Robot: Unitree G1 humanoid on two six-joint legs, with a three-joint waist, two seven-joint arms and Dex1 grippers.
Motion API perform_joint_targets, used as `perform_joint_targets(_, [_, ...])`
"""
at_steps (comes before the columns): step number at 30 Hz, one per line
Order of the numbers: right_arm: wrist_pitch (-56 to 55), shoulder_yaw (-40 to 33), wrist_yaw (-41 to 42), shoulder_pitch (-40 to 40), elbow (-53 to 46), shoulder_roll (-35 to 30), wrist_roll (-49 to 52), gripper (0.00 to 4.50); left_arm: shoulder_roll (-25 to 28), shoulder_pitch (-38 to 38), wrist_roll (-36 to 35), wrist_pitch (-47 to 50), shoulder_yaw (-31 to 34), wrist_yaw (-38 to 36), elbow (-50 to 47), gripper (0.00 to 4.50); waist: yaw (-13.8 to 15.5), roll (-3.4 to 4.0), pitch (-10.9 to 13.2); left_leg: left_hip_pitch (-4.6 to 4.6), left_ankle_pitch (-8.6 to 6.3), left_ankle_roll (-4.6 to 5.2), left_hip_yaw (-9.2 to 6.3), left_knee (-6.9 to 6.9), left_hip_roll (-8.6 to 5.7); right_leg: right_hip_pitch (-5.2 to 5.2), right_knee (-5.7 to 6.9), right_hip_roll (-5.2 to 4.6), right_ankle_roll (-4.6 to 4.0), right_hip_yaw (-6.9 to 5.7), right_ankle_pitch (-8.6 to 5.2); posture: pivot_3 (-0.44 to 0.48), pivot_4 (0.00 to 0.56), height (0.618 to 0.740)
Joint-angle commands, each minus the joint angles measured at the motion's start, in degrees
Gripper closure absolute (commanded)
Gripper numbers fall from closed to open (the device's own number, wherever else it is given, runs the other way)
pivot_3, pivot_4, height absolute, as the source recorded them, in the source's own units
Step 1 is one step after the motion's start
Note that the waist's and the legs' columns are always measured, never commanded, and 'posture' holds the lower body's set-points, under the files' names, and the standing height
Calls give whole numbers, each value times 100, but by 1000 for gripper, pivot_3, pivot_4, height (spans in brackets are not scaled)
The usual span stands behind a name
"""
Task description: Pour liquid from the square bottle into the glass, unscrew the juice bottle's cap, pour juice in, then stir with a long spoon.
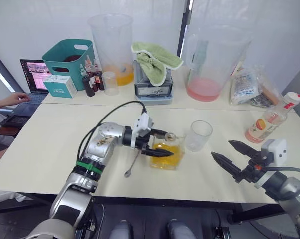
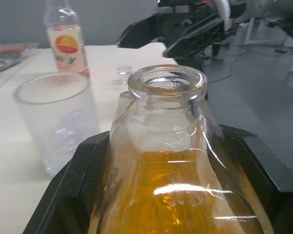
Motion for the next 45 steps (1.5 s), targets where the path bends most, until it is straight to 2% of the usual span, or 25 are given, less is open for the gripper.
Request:
perform_joint_targets(1, [-190, -21, -67, -78, 93, 55, -212, 0, -12, -567, 53, -487, 390, 209, 247, 1664, 18, 1, 1, -8, 0, 0, 0, 0, -2, -6, 0, -1, -2, -1, 1, 0, 150, 740])
perform_joint_targets(7, [-246, 46, -85, -92, 173, 182, -405, 0, -492, -1443, 533, -1478, 508, 867, 1483, 1664, 198, -2, 5, -31, 0, 0, -19, 2, -41, -12, -2, -30, -2, -1, 3, 0, 150, 740])
perform_joint_targets(14, [-275, 174, -226, -124, 168, 373, -553, 0, -1347, -2618, 1690, -3425, 303, 2534, 3537, 1664, 221, -12, 13, -57, 0, 1, -36, 13, -81, -17, -7, -60, 23, 0, 2, 0, 150, 740])
perform_joint_targets(20, [-322, 166, -419, -123, 190, 594, -679, 0, -1639, -3110, 2793, -4645, -63, 4023, 4348, 1664, 170, -15, 19, -56, -3, 6, -36, 9, -90, -21, 2, -69, 27, -1, 0, 0, 150, 740])
perform_joint_targets(29, [-234, 115, -633, -143, 85, 765, -595, 0, -1813, -3357, 3961, -5222, -601, 5463, 4783, 1664, 181, -14, 26, -56, -2, 5, -36, 9, -104, -28, 27, -82, 34, -2, -4, 0, 150, 740])
perform_joint_targets(32, [-199, 120, -680, -115, 1, 772, -552, 0, -1872, -3394, 4200, -5270, -728, 5745, 4867, 1664, 179, -14, 26, -56, -2, 5, -36, 9, -109, -28, 28, -88, 37, -2, -5, 0, 150, 740])
perform_joint_targets(36, [-158, 135, -785, -83, -91, 828, -521, 0, -1880, -3482, 4912, -5378, -1186, 6571, 4912, 1664, 180, -15, 26, -56, -2, 5, -37, 9, -122, -28, 31, -100, 43, -2, -9, 0, 150, 740])
perform_joint_targets(45, [-66, 186, -943, -85, -179, 866, -506, 0, -1897, -3656, 5928, -5316, -1906, 7880, 5034, 1664, 184, -16, 27, -58, -1, 7, -37, 9, -146, -28, 35, -127, 59, -2, -18, 0, 150, 740])
